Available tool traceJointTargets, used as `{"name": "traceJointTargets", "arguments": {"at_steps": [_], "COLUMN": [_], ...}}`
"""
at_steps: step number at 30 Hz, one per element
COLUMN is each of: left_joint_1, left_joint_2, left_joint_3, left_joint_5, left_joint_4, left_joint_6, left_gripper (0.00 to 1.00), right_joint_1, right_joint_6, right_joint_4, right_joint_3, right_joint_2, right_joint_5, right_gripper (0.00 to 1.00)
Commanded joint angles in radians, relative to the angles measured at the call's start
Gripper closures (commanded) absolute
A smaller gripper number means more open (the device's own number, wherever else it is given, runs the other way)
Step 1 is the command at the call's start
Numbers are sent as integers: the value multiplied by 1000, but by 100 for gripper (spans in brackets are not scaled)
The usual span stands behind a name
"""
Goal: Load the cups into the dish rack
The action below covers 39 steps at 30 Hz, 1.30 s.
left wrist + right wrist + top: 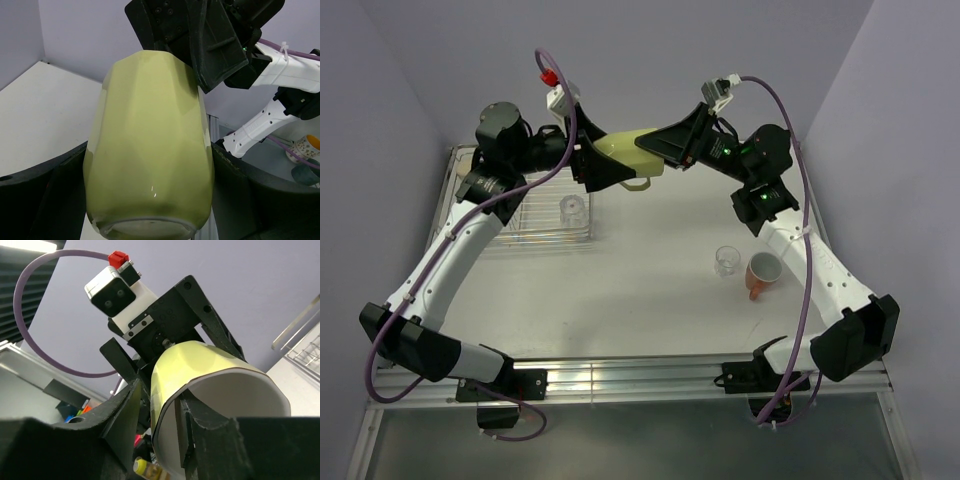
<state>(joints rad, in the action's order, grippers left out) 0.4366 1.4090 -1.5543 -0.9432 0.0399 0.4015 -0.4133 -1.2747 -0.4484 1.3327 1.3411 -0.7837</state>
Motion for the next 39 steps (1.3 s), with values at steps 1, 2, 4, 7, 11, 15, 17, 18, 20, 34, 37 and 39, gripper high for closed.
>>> {"name": "traceJointTargets", "arguments": {"at_steps": [1, 2, 4, 7, 11, 15, 17, 18, 20, 34, 37, 39], "left_joint_1": [-13, -15, -32, -67, -120, -147, -154, -166, -185, -435, -435, -435], "left_joint_2": [-64, -70, -74, -91, -97, -96, -100, -102, -104, 79, 134, 149], "left_joint_3": [-38, -36, -35, -23, -26, -18, -9, -7, -6, -124, -151, -155], "left_joint_5": [3, 3, 0, -9, -37, -60, -65, -66, -62, 7, 150, 260], "left_joint_4": [-57, -57, -52, -69, -75, -78, -81, -80, -74, -43, 12, 14], "left_joint_6": [-23, -23, -23, -4, 16, 23, 23, 19, 16, -30, -98, -151], "left_gripper": [100, 100, 100, 100, 100, 100, 100, 100, 100, 100, 100, 100], "right_joint_1": [7, 13, 22, 39, 62, 76, 85, 88, 106, 191, 192, 192], "right_joint_6": [47, 52, 55, 69, 112, 146, 155, 158, 166, 279, 316, 333], "right_joint_4": [11, 16, 20, 51, 114, 146, 157, 162, 174, 303, 327, 330], "right_joint_3": [-1, -6, -15, -35, -56, -63, -69, -72, -87, -181, -190, -194], "right_joint_2": [-49, -51, -63, -86, -122, -137, -140, -141, -154, -233, -240, -240], "right_joint_5": [34, 35, 37, 46, 73, 90, 96, 100, 109, 149, 161, 164], "right_gripper": [59, 57, 57, 57, 56, 55, 55, 55, 55, 55, 55, 55]}}
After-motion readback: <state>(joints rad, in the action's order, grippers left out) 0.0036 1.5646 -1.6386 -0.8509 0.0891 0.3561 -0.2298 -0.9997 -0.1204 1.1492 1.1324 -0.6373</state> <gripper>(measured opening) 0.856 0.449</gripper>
